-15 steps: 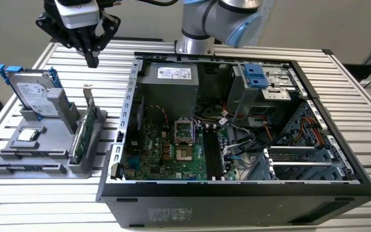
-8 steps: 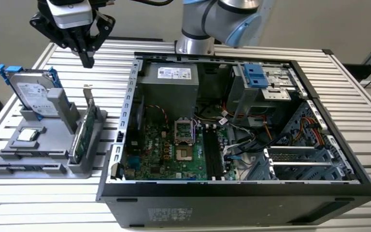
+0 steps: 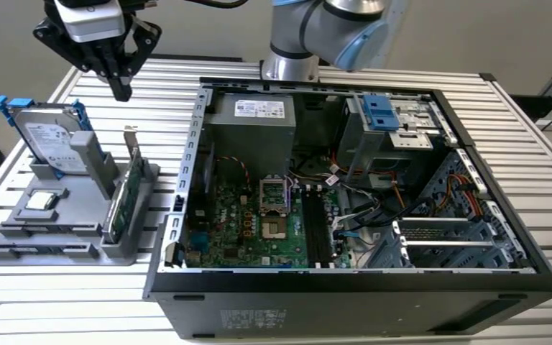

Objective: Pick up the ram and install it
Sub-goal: 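Reach for the ram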

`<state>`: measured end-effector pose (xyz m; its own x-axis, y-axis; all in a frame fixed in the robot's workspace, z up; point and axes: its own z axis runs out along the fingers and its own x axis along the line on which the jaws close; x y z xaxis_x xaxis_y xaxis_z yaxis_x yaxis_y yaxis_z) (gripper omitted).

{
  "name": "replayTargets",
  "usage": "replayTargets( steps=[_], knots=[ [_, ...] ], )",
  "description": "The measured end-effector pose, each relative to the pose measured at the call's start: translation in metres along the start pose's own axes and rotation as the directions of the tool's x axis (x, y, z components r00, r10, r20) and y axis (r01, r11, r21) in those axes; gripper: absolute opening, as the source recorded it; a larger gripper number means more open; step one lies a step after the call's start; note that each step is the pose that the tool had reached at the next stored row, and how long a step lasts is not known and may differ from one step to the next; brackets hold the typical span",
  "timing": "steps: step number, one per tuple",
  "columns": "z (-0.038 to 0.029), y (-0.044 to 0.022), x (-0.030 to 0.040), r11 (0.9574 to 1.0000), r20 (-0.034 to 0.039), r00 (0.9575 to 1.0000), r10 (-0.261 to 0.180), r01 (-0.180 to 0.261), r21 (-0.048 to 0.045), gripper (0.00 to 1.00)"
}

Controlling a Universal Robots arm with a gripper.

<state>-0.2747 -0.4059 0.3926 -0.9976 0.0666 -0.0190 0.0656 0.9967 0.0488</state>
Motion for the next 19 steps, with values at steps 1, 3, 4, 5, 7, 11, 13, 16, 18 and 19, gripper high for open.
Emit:
replayTargets(
  steps=[1, 3, 4, 5, 7, 11, 13, 16, 18, 19],
  knots=[
    [-0.0001, -0.0002, 0.0014, 1.0, -0.0001, 1.0, 0.0, 0.0, 0.0001, 0.0],
    [-0.0001, -0.0004, 0.0039, 1.0, -0.0001, 1.0, 0.0, 0.0, 0.0, 0.0],
    [-0.0001, -0.0006, 0.0052, 1.0, -0.0001, 1.0, 0.0, 0.0, 0.0, 0.0],
    [-0.0002, -0.0007, 0.0064, 1.0, -0.0001, 1.0, -0.001, 0.001, 0.0, 0.0],
    [-0.0002, -0.001, 0.0089, 1.0, -0.0001, 1.0, -0.001, 0.001, 0.0, 0.0],
    [-0.0004, -0.0014, 0.0136, 1.0, -0.0001, 1.0, -0.001, 0.001, 0.0, 0.0],
    [-0.0004, -0.0017, 0.016, 1.0, -0.0001, 1.0, -0.001, 0.001, 0.0, 0.0],
    [-0.0005, -0.002, 0.0195, 1.0, -0.0001, 1.0, -0.002, 0.002, 0.0, 0.0],
    [-0.0005, -0.0023, 0.0218, 1.0, -0.0001, 1.0, -0.002, 0.002, 0.0, 0.0],
    [-0.0006, -0.0024, 0.023, 1.0, -0.0001, 1.0, -0.002, 0.002, 0.0, 0.0]
  ],
)
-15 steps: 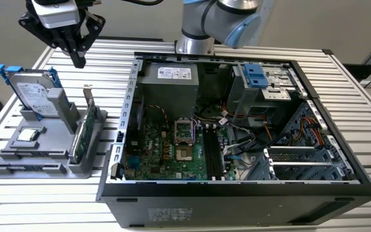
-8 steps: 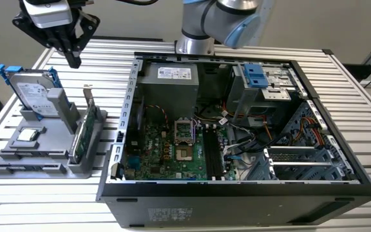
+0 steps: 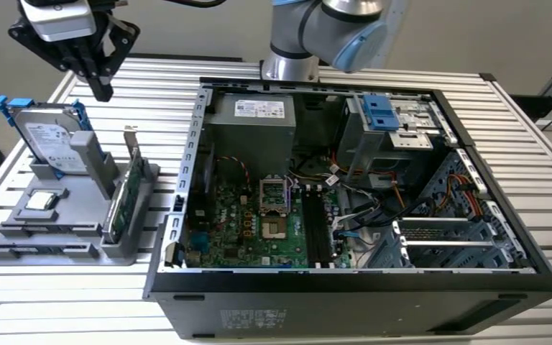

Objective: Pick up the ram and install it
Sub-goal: 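Reach for the ram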

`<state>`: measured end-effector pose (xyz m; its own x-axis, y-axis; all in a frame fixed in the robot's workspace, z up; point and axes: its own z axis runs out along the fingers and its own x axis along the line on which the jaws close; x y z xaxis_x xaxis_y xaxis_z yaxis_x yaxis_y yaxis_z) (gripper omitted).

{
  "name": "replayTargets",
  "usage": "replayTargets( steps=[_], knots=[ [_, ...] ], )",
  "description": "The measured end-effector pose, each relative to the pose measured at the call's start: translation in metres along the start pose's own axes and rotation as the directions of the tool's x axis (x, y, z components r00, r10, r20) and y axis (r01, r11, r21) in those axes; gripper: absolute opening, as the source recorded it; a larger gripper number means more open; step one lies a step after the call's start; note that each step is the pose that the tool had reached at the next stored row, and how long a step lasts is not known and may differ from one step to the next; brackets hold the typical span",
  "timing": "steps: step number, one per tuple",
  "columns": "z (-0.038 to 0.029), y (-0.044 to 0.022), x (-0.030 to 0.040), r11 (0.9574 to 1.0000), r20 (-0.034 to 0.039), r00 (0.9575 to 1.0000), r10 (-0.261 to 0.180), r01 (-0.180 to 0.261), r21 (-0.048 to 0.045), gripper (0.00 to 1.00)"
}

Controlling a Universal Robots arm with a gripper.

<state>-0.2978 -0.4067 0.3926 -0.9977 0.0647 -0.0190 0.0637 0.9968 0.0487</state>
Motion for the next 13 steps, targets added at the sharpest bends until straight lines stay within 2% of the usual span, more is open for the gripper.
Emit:
replayTargets(
  steps=[13],
  knots=[
    [-0.0004, -0.0014, 0.0163, 1.0, -0.0001, 1.0, -0.001, 0.001, 0.0, 0.0]
  ],
)
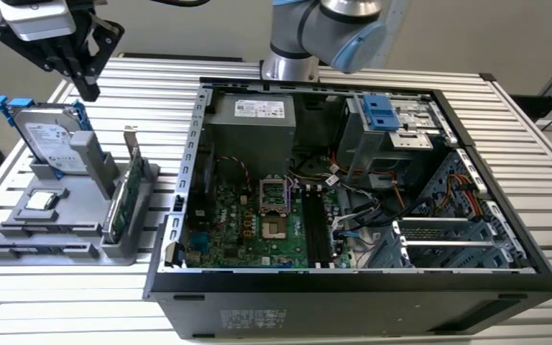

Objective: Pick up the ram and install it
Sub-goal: 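Reach for the ram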

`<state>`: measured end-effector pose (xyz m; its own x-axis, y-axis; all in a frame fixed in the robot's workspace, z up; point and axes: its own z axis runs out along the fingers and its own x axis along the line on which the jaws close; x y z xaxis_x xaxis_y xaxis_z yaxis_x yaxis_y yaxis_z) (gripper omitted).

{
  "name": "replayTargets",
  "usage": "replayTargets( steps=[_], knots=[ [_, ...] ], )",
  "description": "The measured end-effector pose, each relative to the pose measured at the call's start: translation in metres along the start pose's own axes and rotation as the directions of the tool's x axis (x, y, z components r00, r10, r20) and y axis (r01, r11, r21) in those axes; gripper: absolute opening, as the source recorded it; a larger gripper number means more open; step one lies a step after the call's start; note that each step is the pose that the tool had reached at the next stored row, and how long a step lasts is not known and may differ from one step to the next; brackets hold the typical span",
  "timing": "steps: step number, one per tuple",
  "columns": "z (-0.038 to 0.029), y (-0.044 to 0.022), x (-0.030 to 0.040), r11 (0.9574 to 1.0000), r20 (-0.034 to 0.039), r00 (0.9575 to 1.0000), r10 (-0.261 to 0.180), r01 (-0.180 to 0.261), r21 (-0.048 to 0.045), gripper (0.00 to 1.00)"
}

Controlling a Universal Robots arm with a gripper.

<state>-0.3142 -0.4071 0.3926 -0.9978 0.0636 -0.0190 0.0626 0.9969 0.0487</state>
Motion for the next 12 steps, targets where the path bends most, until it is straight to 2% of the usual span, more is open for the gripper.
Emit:
replayTargets(
  steps=[12],
  knots=[
    [-0.0005, -0.0022, 0.022, 1.0, -0.0001, 1.0, -0.001, 0.001, 0.0, 0.0]
  ],
)
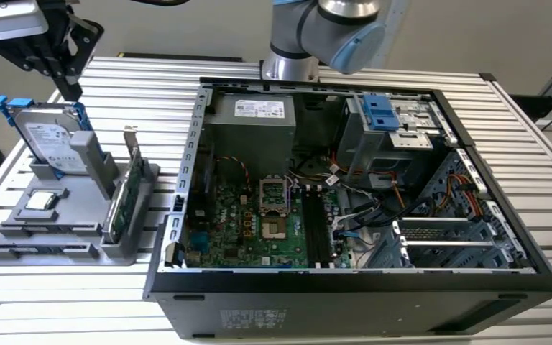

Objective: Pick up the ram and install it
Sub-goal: 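Reach for the ram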

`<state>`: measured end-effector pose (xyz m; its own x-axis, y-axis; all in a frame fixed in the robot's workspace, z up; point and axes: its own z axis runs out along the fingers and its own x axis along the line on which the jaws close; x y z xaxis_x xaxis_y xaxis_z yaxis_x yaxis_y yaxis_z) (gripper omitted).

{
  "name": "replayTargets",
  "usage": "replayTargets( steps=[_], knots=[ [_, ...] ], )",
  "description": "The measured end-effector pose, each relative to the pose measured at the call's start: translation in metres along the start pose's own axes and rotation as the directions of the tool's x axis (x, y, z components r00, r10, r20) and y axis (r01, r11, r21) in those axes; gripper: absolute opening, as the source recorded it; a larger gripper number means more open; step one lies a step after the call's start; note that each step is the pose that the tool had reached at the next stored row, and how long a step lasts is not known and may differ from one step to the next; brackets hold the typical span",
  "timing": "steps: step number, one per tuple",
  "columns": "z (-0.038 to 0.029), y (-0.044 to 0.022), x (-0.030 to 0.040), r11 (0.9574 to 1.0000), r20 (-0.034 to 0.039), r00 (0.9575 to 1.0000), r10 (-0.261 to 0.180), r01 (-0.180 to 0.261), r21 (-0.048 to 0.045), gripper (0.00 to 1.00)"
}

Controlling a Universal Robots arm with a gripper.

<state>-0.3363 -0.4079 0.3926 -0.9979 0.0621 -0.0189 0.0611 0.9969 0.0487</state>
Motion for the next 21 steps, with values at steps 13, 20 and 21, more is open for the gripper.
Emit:
replayTargets(
  steps=[13, 20, 21],
  knots=[
    [-0.0006, -0.0027, 0.0288, 1.0, 0.0, 1.0, -0.002, 0.002, -0.0001, 0.0],
    [-0.001, -0.0041, 0.045, 1.0, -0.0002, 1.0, -0.004, 0.004, -0.0001, 0.0],
    [-0.0011, -0.0043, 0.0473, 1.0, -0.0002, 1.0, -0.005, 0.005, -0.0001, 0.0]
  ],
)
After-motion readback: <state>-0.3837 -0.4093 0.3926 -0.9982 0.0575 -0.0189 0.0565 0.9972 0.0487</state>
